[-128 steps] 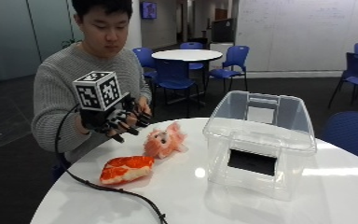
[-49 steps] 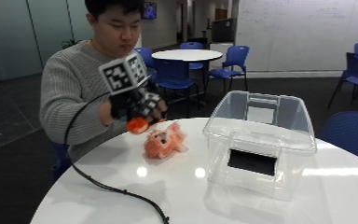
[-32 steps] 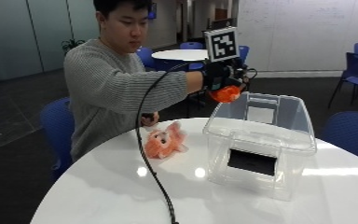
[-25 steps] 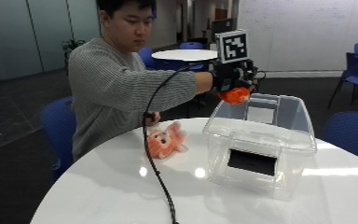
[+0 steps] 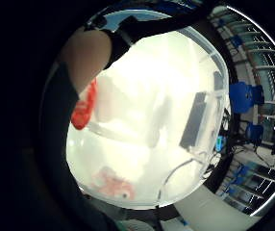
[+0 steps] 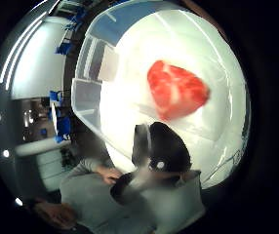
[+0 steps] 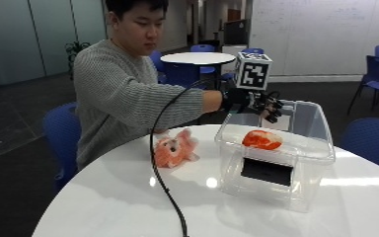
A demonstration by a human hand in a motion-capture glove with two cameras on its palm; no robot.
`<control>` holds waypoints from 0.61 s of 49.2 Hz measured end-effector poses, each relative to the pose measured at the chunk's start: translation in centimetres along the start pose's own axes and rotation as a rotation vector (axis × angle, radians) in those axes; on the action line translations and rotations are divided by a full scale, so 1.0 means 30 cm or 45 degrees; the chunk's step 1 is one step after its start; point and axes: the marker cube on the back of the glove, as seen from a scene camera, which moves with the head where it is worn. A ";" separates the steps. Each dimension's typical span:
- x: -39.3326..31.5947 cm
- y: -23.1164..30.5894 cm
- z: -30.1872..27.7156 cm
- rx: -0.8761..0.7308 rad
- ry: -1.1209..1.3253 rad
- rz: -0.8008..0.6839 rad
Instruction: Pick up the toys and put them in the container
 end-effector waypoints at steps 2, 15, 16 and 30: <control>-0.007 0.032 -0.007 0.014 0.008 -0.017; 0.056 0.451 -0.111 0.121 -0.072 -0.063; 0.070 0.487 -0.114 0.136 -0.062 -0.069; 0.116 0.703 -0.007 0.171 0.081 -0.121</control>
